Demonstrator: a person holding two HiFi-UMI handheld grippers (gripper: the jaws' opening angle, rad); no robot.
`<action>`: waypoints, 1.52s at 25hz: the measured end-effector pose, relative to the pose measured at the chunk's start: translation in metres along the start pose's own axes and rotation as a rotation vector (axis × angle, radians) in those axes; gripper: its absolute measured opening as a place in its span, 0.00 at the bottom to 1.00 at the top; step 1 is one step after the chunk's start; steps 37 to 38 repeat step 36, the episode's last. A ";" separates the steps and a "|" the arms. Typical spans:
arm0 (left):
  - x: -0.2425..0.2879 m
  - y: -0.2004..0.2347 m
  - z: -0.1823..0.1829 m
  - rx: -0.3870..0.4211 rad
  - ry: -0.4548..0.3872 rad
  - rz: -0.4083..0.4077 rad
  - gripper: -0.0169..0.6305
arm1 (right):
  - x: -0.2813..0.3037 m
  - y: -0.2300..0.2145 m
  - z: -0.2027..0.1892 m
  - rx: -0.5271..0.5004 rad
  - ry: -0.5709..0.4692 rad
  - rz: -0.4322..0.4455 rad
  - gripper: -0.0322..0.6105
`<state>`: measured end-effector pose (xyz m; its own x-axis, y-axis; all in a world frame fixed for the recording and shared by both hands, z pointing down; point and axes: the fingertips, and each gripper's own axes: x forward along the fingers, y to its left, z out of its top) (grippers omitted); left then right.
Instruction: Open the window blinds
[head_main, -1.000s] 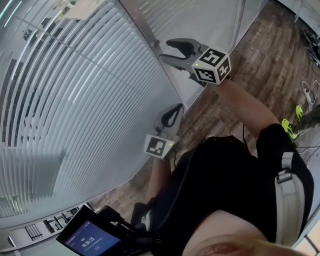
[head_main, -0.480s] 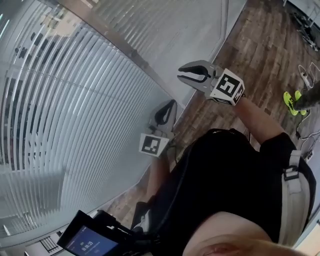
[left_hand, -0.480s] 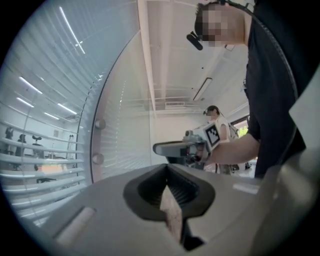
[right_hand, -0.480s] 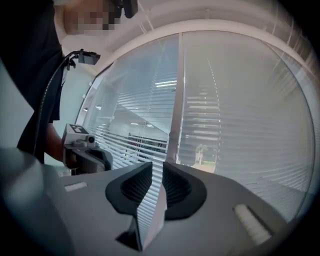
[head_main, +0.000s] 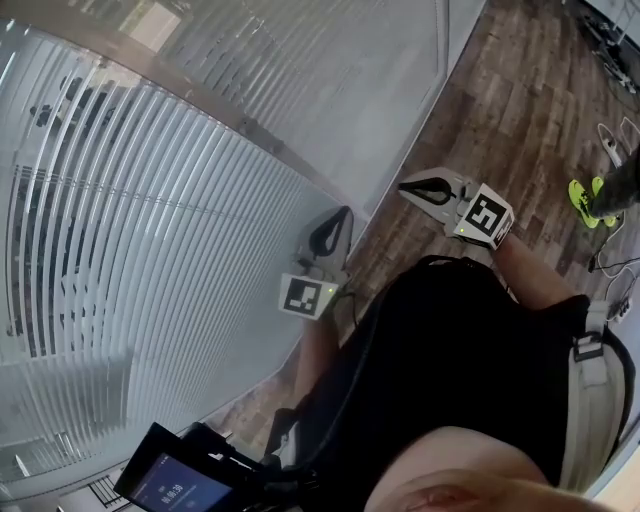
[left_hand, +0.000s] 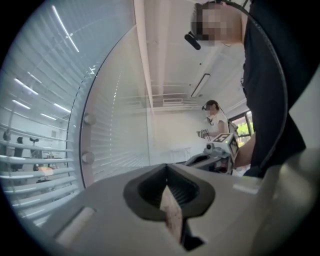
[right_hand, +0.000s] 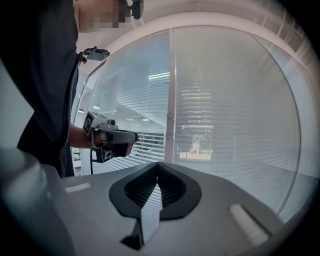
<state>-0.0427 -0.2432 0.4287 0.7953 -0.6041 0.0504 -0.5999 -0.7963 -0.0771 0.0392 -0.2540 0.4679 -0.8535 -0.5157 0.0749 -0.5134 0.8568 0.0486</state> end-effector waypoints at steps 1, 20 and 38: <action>0.000 0.000 -0.002 -0.003 0.007 0.004 0.03 | -0.001 0.000 -0.004 0.018 0.000 -0.002 0.06; -0.005 0.014 -0.008 -0.026 0.018 0.100 0.03 | 0.008 -0.017 -0.008 0.118 0.010 0.083 0.06; -0.010 -0.003 -0.005 -0.007 0.017 0.179 0.03 | -0.007 -0.001 -0.011 0.063 0.004 0.184 0.06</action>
